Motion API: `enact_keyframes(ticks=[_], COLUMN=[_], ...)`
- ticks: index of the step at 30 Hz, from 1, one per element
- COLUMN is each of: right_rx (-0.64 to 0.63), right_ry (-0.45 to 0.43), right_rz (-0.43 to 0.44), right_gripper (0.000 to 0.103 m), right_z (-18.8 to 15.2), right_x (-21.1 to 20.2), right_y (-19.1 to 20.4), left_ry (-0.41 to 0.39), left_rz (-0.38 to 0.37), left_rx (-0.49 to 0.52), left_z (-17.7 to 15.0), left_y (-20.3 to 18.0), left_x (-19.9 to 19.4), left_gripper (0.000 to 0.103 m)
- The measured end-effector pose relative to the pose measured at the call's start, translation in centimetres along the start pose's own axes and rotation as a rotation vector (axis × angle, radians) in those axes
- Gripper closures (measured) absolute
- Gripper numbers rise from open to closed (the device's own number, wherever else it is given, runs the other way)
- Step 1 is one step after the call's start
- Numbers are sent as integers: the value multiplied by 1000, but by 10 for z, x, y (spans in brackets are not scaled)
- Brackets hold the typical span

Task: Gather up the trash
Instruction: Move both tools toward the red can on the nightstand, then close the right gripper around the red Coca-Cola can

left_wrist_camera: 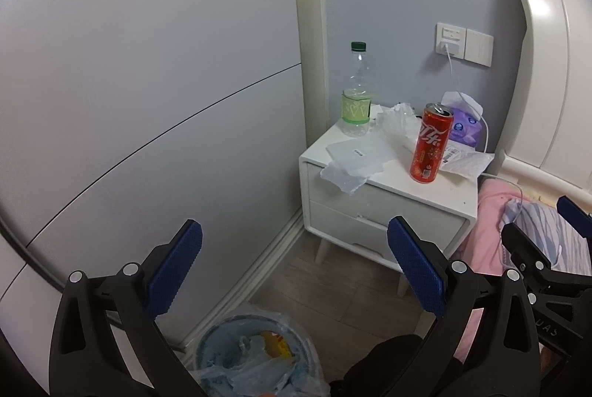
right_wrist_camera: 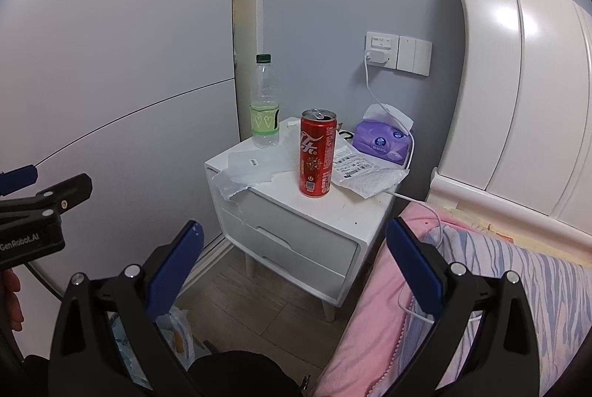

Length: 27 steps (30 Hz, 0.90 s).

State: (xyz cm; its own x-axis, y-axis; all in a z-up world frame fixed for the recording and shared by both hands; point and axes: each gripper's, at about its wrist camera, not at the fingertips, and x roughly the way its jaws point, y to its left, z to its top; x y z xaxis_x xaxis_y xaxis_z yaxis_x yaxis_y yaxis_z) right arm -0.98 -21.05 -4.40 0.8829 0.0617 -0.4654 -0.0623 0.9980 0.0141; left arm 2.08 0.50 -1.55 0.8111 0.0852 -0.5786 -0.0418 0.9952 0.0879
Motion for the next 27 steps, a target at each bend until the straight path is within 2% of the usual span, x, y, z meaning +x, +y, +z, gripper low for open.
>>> enact_keyframes(ticks=[9, 19, 27], right_rx=[34, 28, 24], right_ry=[9, 35, 36], right_rz=[-3, -24, -5], right_gripper=[7, 7, 7], right_z=[12, 26, 37], right_x=[28, 73, 117], right_y=[-16, -36, -44], left_ry=[12, 15, 32], left_rz=[11, -39, -92], left_rx=[43, 99, 112], left_z=[22, 41, 54], left_y=[-6, -26, -34], left_x=[30, 84, 133], left_gripper=[6, 6, 6])
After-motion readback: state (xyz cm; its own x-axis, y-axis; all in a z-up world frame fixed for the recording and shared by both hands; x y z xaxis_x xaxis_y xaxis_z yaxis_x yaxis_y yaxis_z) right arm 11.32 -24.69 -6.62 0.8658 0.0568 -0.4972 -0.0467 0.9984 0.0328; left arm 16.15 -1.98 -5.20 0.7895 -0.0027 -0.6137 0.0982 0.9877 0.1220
